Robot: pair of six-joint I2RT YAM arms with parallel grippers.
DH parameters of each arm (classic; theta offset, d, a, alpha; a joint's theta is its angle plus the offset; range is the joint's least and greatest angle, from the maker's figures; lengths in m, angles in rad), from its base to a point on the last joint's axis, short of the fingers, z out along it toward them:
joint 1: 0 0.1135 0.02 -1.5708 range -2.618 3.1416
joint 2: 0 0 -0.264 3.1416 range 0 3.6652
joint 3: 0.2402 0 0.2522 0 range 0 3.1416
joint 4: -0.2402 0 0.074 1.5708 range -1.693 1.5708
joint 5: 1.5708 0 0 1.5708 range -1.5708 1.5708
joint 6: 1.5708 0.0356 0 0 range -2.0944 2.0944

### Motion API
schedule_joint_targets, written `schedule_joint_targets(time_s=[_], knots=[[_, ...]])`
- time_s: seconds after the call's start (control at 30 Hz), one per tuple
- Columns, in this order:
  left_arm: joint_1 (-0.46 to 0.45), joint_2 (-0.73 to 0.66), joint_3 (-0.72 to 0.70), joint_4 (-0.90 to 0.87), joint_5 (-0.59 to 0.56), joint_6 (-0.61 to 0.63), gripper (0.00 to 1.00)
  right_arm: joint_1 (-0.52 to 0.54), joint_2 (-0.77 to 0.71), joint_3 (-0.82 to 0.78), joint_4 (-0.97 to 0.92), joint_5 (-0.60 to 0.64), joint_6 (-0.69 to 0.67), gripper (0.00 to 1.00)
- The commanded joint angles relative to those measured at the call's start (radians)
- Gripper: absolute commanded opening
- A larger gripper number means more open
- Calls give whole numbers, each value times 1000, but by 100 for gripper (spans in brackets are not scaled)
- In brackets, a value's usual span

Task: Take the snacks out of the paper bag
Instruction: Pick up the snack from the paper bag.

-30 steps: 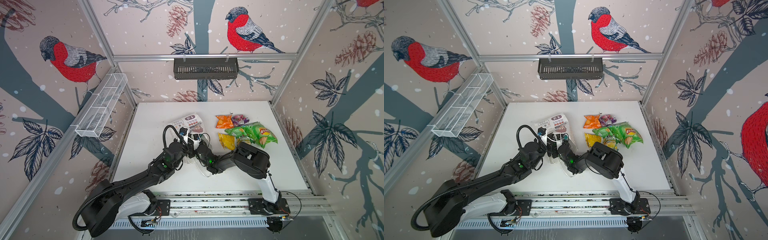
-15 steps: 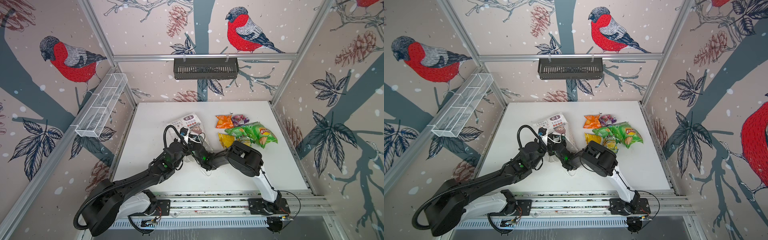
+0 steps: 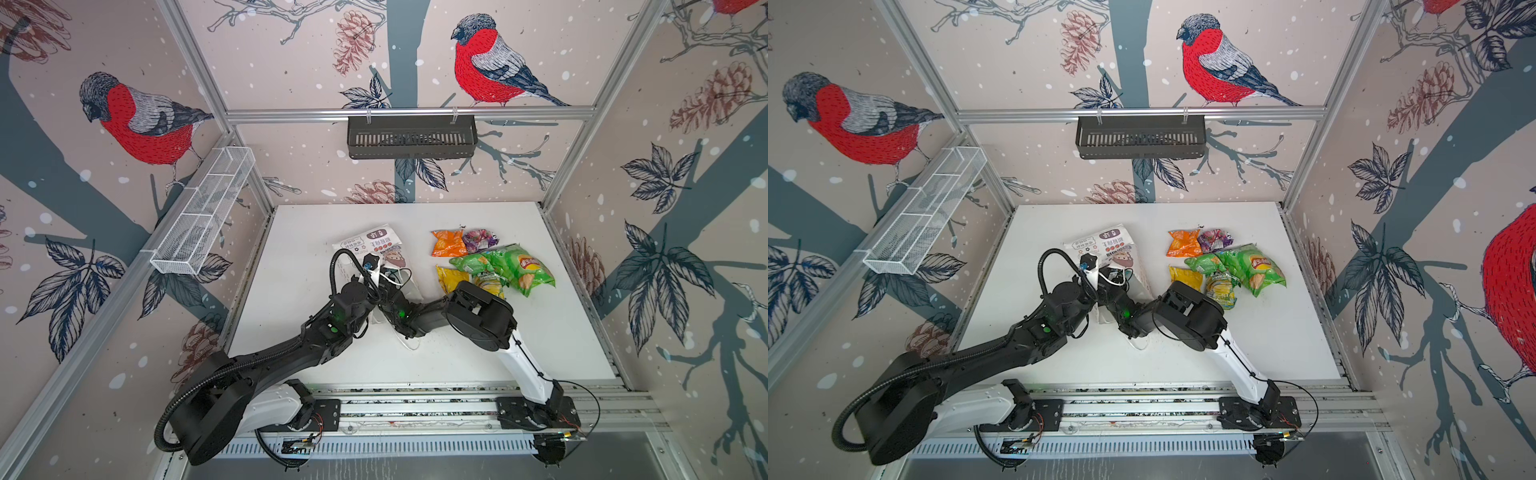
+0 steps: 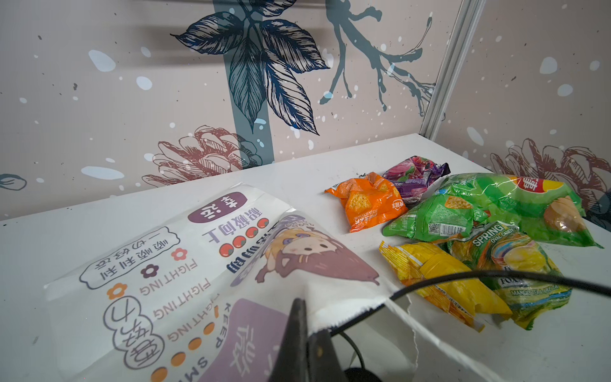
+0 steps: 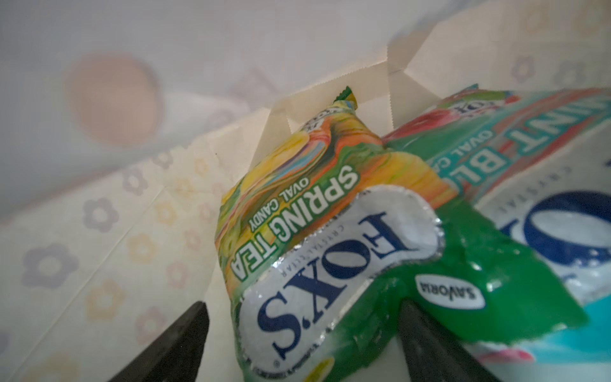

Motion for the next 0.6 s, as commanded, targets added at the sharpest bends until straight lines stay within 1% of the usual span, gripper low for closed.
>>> schedule_joint_targets(time_s=[0.0, 0.13, 0.27, 0.43, 0.57], knots=[[-3, -1, 1, 48, 84, -36, 0, -2, 12, 19, 40, -6, 1, 83], [-4, 1, 2, 42, 77, -25, 0, -6, 20, 18, 51, -23, 8, 60], [-3, 0, 2, 37, 58, -11, 0, -12, 14, 10, 54, -14, 8, 49], [-3, 1, 2, 33, 34, -1, 0, -20, 0, -11, 71, -14, 9, 21], [-2, 3, 4, 24, -10, 2, 0, -21, -16, -34, 88, -12, -5, 6]])
